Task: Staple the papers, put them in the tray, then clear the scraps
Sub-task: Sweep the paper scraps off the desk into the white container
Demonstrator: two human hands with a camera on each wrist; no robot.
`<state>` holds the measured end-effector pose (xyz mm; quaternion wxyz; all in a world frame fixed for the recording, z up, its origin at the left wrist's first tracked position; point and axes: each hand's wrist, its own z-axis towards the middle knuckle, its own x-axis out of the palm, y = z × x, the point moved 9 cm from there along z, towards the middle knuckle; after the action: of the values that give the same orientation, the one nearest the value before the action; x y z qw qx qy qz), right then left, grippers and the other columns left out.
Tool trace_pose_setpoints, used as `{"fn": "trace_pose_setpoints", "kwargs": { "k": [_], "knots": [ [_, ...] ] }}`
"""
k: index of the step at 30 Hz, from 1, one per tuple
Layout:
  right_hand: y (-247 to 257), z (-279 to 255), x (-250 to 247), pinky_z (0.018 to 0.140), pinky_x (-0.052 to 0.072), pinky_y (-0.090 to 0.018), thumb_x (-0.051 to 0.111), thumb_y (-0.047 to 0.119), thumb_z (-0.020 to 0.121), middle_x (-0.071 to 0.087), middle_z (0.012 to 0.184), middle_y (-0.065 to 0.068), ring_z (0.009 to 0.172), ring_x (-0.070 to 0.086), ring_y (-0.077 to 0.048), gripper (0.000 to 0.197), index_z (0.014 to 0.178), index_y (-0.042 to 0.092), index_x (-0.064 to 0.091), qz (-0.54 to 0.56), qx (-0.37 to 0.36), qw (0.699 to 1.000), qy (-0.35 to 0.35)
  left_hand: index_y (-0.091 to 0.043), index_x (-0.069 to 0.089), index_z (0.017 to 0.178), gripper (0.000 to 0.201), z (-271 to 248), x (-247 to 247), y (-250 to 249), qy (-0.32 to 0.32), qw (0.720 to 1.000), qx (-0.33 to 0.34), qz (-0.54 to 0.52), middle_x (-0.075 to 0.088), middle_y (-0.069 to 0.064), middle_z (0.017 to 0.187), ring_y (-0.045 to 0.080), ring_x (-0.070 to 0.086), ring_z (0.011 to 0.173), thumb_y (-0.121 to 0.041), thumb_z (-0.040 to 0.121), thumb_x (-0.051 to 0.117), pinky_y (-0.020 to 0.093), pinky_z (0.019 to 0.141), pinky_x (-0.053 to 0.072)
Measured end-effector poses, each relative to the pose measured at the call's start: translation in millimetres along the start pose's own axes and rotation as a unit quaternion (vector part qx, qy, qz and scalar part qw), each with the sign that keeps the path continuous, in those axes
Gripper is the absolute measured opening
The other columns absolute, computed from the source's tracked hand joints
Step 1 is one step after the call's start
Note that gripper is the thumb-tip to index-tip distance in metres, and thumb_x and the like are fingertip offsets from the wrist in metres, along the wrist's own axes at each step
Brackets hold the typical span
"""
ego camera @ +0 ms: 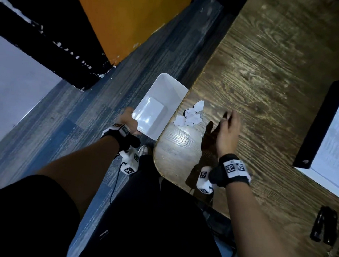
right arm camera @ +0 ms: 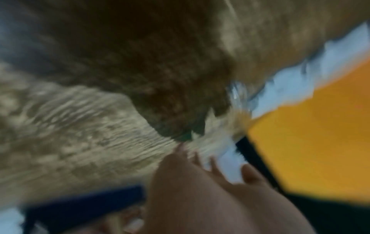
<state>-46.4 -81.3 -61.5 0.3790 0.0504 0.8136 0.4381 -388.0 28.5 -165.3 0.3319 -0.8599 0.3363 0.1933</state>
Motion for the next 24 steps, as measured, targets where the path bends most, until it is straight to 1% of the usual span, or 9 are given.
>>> {"fn": "trace_pose_setpoints", "kwargs": {
  "k": [1, 3, 7, 10, 14, 16, 18, 21, 24],
  "knots": [
    [-4.1, -2.5, 9.2, 0.118, 0.013, -0.039, 0.039, 0.030, 0.098, 0.014, 0.161, -0.006, 0.148, 0.012, -0.017, 0.059, 0.152, 0.014, 0.020, -0.078, 0.003, 0.997, -0.003, -0.008, 0.043, 0.131, 0.048, -0.2, 1.8, 0.4, 0.010, 1.000, 0.000, -0.009, 0.057, 0.024, 0.126, 0.042, 0.061, 0.108, 0.004, 0.085, 0.044, 0.049, 0.089, 0.055],
    [-5.5, -10.8, 34.1, 0.120, 0.003, -0.040, 0.037, 0.034, 0.098, -0.003, 0.162, -0.007, 0.150, -0.003, -0.021, 0.069, 0.153, 0.010, 0.003, -0.144, 0.004, 0.990, 0.001, -0.013, 0.041, 0.130, 0.048, 6.6, 9.5, 4.2, 0.043, 0.999, 0.009, -0.018, 0.056, 0.021, 0.126, 0.043, 0.063, 0.101, 0.003, 0.085, 0.045, 0.052, 0.082, 0.056],
    [6.4, -26.1, 81.9, 0.119, -0.009, -0.039, 0.034, 0.036, 0.099, -0.011, 0.161, -0.012, 0.148, -0.016, -0.027, 0.072, 0.151, 0.004, -0.004, -0.167, 0.000, 0.986, 0.006, -0.017, 0.044, 0.118, 0.041, -6.1, 6.0, -7.0, 0.048, 0.998, 0.025, -0.015, 0.058, 0.022, 0.121, 0.033, 0.060, 0.089, 0.005, 0.083, 0.045, 0.044, 0.071, 0.057],
    [22.2, -37.5, 112.1, 0.118, -0.010, -0.040, 0.033, 0.034, 0.099, -0.011, 0.161, -0.016, 0.147, -0.016, -0.031, 0.071, 0.151, 0.001, -0.003, -0.179, -0.033, 0.983, 0.035, -0.008, 0.044, 0.130, 0.047, -11.5, 4.5, -8.2, 0.015, 1.000, 0.013, -0.011, 0.058, 0.024, 0.123, 0.035, 0.062, 0.099, 0.007, 0.085, 0.043, 0.046, 0.087, 0.055],
    [40.2, -52.5, 143.8, 0.122, -0.004, -0.043, 0.031, 0.032, 0.099, -0.008, 0.161, -0.016, 0.148, -0.014, -0.030, 0.068, 0.151, 0.001, 0.000, -0.223, -0.120, 0.964, 0.083, -0.009, 0.048, 0.122, 0.042, -11.8, 6.5, -10.0, 0.031, 0.999, 0.022, -0.011, 0.057, 0.020, 0.126, 0.037, 0.060, 0.109, 0.004, 0.082, 0.048, 0.046, 0.090, 0.054],
    [46.0, -59.2, 158.6, 0.121, -0.005, -0.042, 0.031, 0.032, 0.098, -0.009, 0.161, -0.016, 0.148, -0.015, -0.030, 0.069, 0.151, -0.001, 0.001, -0.242, -0.148, 0.953, 0.105, -0.011, 0.050, 0.116, 0.039, -14.3, 7.1, -13.5, 0.049, 0.998, 0.032, 0.002, 0.056, 0.011, 0.123, 0.030, 0.057, 0.107, 0.005, 0.080, 0.049, 0.038, 0.080, 0.054],
    [51.4, -63.3, 169.6, 0.121, -0.005, -0.044, 0.034, 0.034, 0.097, -0.008, 0.160, -0.019, 0.147, -0.013, -0.034, 0.069, 0.150, -0.003, 0.008, -0.258, -0.150, 0.948, 0.113, -0.014, 0.050, 0.109, 0.036, -16.6, 7.0, -14.1, 0.042, 0.999, 0.027, 0.007, 0.055, 0.007, 0.109, 0.022, 0.053, 0.093, 0.008, 0.081, 0.046, 0.030, 0.068, 0.047],
    [68.4, -72.9, 194.4, 0.120, -0.007, -0.040, 0.032, 0.034, 0.099, -0.006, 0.161, -0.017, 0.148, -0.009, -0.032, 0.066, 0.150, -0.002, 0.010, -0.277, -0.183, 0.931, 0.152, -0.017, 0.049, 0.104, 0.022, -19.9, 9.2, -14.4, 0.031, 0.999, 0.024, -0.010, 0.061, 0.012, 0.104, 0.021, 0.053, 0.084, -0.003, 0.087, 0.051, 0.028, 0.066, 0.042],
    [77.2, -81.5, 223.8, 0.123, 0.000, -0.039, 0.032, 0.023, 0.099, 0.001, 0.161, -0.015, 0.150, -0.003, -0.027, 0.059, 0.150, -0.001, 0.012, -0.253, -0.200, 0.920, 0.222, -0.020, 0.045, 0.106, 0.018, -22.8, 12.1, -20.3, 0.046, 0.998, 0.041, -0.015, 0.059, 0.014, 0.112, 0.019, 0.051, 0.095, -0.016, 0.091, 0.054, 0.025, 0.076, 0.036]
  ]
}}
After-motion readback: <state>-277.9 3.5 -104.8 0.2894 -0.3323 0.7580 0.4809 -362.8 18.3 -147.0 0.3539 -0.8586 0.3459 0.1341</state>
